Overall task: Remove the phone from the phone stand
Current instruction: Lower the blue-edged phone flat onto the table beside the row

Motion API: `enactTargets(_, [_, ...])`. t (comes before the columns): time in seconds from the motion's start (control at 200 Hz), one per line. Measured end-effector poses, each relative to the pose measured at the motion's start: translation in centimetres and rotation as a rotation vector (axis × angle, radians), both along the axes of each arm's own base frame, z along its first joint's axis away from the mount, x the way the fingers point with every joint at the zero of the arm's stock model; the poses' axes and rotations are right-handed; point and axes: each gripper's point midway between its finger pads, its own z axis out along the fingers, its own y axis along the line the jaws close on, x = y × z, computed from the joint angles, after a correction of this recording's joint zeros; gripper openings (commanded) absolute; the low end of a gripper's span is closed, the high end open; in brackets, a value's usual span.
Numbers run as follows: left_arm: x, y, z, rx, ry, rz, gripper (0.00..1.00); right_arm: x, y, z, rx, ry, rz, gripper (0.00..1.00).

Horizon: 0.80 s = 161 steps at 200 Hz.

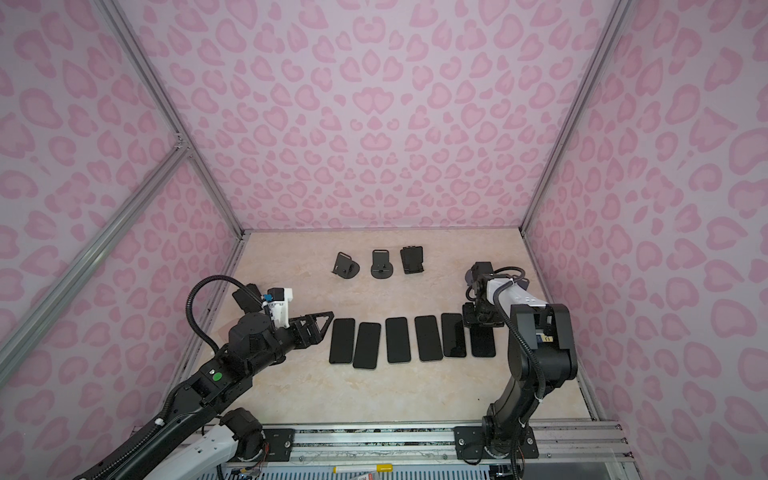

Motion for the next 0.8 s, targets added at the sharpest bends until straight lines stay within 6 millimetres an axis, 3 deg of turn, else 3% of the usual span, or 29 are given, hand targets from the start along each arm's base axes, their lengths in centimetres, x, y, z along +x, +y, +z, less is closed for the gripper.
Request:
enactTargets(0.395, [-0.23,-0.08,0.17,0.007,0.001,-0.015,0.97,-0.22,0.29,-0.94,0.048,0.049,0.008,0.60])
enactTargets(0.805, [-0.38,-0.02,0.40,0.003,-0.005,-0.017,0.97,-0.20,0.25,-0.83,0.036,0.055,0.009,0.74])
